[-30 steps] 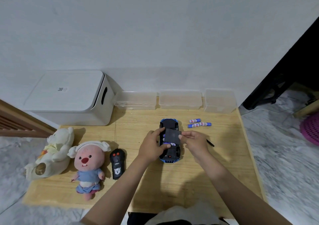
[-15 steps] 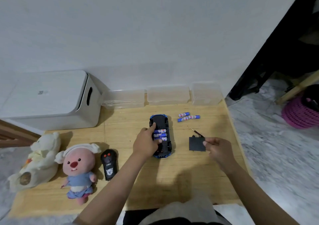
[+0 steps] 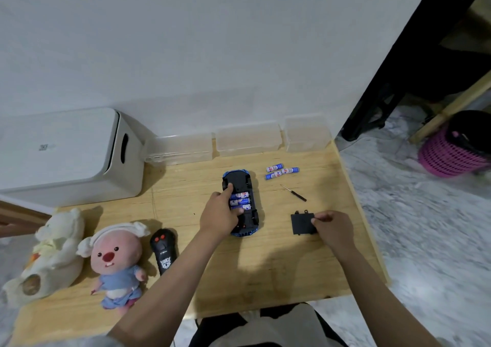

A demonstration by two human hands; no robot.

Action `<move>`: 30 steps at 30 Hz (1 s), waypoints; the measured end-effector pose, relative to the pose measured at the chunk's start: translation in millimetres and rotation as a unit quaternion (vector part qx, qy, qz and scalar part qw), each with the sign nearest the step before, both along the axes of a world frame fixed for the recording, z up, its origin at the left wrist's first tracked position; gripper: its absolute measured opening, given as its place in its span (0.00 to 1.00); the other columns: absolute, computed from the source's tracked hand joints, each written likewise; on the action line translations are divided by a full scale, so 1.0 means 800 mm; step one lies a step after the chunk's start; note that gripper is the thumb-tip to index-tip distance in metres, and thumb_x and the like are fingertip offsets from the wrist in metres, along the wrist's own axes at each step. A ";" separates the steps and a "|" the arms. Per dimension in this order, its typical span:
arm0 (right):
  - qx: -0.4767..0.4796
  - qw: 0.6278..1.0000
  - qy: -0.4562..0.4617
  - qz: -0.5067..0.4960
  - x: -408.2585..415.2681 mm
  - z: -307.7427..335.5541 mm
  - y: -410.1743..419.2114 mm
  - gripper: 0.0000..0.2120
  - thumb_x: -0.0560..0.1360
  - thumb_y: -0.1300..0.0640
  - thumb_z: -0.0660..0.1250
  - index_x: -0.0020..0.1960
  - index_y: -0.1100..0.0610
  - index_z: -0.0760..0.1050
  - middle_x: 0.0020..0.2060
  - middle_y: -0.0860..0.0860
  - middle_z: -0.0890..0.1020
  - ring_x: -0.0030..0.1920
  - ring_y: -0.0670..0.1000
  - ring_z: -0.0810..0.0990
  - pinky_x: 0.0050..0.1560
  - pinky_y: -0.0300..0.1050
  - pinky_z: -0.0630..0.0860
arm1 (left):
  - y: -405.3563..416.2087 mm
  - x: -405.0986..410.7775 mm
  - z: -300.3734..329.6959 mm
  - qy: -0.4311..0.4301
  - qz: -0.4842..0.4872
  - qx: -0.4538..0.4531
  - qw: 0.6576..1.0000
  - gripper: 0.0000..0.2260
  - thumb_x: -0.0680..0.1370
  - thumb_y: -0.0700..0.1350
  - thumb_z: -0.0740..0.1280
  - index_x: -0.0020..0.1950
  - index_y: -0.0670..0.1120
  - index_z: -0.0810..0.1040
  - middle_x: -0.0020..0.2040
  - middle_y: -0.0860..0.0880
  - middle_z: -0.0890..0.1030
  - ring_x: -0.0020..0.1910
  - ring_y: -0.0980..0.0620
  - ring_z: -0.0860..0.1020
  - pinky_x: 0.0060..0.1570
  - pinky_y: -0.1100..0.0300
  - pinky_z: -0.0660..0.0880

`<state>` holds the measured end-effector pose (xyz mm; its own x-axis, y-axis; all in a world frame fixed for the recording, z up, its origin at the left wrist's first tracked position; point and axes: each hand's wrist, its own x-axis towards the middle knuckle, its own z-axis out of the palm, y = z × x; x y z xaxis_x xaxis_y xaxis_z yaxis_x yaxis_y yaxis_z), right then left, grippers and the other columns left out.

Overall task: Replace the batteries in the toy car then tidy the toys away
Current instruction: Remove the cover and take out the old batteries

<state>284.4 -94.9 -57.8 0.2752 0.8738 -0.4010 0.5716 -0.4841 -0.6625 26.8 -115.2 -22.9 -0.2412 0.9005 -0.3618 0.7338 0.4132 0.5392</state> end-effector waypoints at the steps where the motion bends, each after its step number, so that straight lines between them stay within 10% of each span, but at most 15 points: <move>1: 0.000 1.000 0.000 -0.002 0.000 0.000 0.000 0.05 0.71 0.60 0.71 0.46 0.57 0.82 0.43 0.51 0.83 0.48 0.50 0.79 0.48 0.40 0.70 | 0.000 0.001 0.001 -0.005 0.002 -0.002 1.000 0.32 0.77 0.47 0.68 0.77 0.51 0.56 0.60 0.45 0.71 0.59 0.46 0.72 0.47 0.60 0.67; 13: 0.084 0.996 0.015 0.041 -0.032 0.029 0.050 0.05 0.73 0.63 0.68 0.48 0.59 0.80 0.39 0.48 0.81 0.39 0.44 0.77 0.39 0.29 0.70 | -0.002 0.006 0.009 -0.033 0.025 -0.002 0.999 0.32 0.77 0.44 0.68 0.77 0.50 0.57 0.59 0.44 0.72 0.59 0.46 0.71 0.49 0.64 0.65; 22: 0.144 0.962 -0.074 0.221 -0.066 0.043 0.120 0.11 0.74 0.64 0.65 0.55 0.60 0.80 0.50 0.56 0.81 0.46 0.54 0.80 0.45 0.42 0.75 | -0.006 0.006 0.011 -0.071 0.050 0.011 0.996 0.32 0.76 0.44 0.70 0.76 0.50 0.58 0.60 0.45 0.72 0.57 0.50 0.72 0.50 0.66 0.65; 30: 0.067 0.943 0.088 0.315 -0.130 0.061 0.073 0.02 0.72 0.62 0.70 0.43 0.56 0.81 0.38 0.49 0.81 0.39 0.44 0.78 0.40 0.30 0.72 | -0.009 0.004 0.008 -0.098 0.053 0.015 0.994 0.39 0.70 0.45 0.75 0.77 0.49 0.58 0.60 0.45 0.72 0.60 0.49 0.72 0.54 0.66 0.65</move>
